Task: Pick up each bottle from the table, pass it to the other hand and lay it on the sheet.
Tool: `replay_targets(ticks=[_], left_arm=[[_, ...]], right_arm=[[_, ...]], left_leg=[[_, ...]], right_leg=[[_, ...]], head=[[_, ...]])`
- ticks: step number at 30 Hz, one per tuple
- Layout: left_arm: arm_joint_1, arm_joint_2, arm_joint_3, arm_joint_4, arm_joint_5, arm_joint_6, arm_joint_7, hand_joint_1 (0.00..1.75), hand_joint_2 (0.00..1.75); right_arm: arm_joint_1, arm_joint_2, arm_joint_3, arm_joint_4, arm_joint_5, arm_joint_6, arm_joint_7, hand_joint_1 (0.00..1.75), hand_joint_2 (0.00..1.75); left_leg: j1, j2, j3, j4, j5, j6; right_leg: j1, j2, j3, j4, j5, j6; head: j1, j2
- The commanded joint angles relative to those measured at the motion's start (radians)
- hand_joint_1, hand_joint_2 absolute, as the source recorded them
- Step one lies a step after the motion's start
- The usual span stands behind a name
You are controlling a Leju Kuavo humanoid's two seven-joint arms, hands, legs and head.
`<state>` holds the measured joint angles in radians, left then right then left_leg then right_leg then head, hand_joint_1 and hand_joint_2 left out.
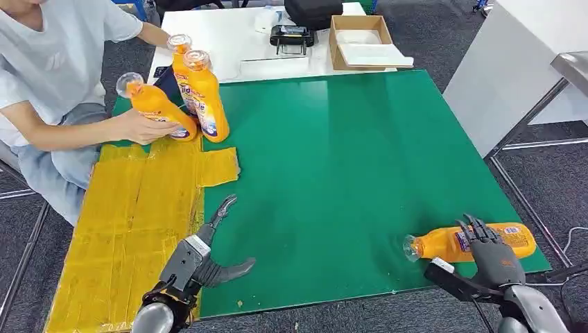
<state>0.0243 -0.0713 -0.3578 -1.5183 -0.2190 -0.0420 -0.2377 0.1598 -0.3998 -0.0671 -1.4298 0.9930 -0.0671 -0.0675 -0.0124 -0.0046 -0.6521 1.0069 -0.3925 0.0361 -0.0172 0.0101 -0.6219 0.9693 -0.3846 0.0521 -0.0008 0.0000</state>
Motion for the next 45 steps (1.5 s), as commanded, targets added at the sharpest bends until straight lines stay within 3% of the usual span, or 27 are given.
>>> replay_targets(ticks=[1,10,14,19,20,32,33,34,39,45], left_arm=[[-0.038,-0.002,-0.001,0.069,0.005,-0.011,0.009,0.0,1.75],[-0.04,-0.002,-0.002,0.07,0.007,-0.013,0.01,0.0,1.75],[-0.04,-0.001,-0.001,0.069,0.008,-0.014,0.011,0.0,1.75],[-0.051,-0.002,-0.001,0.082,0.018,-0.025,0.015,0.0,1.75],[-0.053,-0.002,-0.002,0.084,0.019,-0.026,0.015,0.0,1.75],[-0.061,-0.01,0.0,0.103,0.008,-0.019,0.022,0.0,1.75],[-0.064,-0.012,0.0,0.107,0.008,-0.019,0.022,0.0,1.75],[-0.068,-0.011,0.0,0.111,0.008,-0.019,0.022,0.0,1.75],[-0.075,-0.008,0.001,0.122,0.009,-0.02,0.022,0.0,1.75],[-0.077,-0.008,0.0,0.125,0.01,-0.021,0.021,0.0,1.75]], right_arm=[[-0.088,0.031,0.027,0.147,0.046,-0.015,0.018,0.0,1.75],[-0.103,0.025,0.023,0.173,0.072,-0.022,0.03,0.0,1.75],[-0.106,0.023,0.024,0.177,0.081,-0.024,0.035,0.0,1.75],[-0.147,0.021,0.039,0.237,0.097,-0.016,0.03,0.0,1.75],[-0.153,0.02,0.042,0.246,0.099,-0.015,0.028,0.0,1.75],[-0.137,-0.043,0.079,0.308,0.154,0.077,0.095,0.0,1.75],[-0.14,-0.049,0.083,0.319,0.154,0.084,0.096,0.31,1.75],[-0.143,-0.055,0.088,0.329,0.153,0.09,0.097,1.36,1.75],[-0.133,-0.095,0.122,0.348,0.117,0.155,0.089,1.73,1.75],[-0.126,-0.105,0.129,0.346,0.106,0.162,0.088,1.73,1.75]], left_leg=[[0.001,0.001,0.006,-0.001,-0.002,-0.003],[0.002,0.001,0.008,0.0,-0.003,-0.003],[0.001,0.0,0.002,-0.001,-0.001,-0.001],[0.002,0.002,0.013,0.001,-0.006,-0.005],[0.001,0.002,0.005,-0.001,-0.002,-0.002],[0.001,-0.002,0.006,-0.001,-0.001,-0.001],[0.002,-0.002,0.007,-0.001,-0.001,-0.002],[0.002,-0.002,0.009,0.0,-0.002,-0.002],[0.002,-0.001,0.01,0.0,-0.002,-0.002],[0.002,-0.003,0.013,-0.001,-0.001,-0.001]], right_leg=[[0.001,0.0,0.006,-0.002,-0.001,-0.002],[0.002,-0.001,0.009,-0.001,-0.003,-0.003],[0.001,0.0,0.003,-0.001,0.0,-0.001],[0.003,0.0,0.013,0.0,-0.005,-0.005],[0.002,0.001,0.006,-0.002,-0.001,-0.002],[0.001,-0.003,0.008,-0.002,-0.001,-0.002],[0.002,-0.003,0.008,-0.002,-0.001,-0.002],[0.002,-0.003,0.01,-0.002,-0.002,-0.002],[0.002,-0.003,0.011,-0.002,-0.002,-0.002],[0.002,-0.004,0.015,-0.003,-0.002,-0.002]], head=[[0.0,0.0],[0.0,0.0],[0.0,0.0],[0.0,0.0],[0.0,0.0],[0.0,0.0],[0.0,0.0],[0.0,0.0],[0.0,0.0],[0.0,0.0]])
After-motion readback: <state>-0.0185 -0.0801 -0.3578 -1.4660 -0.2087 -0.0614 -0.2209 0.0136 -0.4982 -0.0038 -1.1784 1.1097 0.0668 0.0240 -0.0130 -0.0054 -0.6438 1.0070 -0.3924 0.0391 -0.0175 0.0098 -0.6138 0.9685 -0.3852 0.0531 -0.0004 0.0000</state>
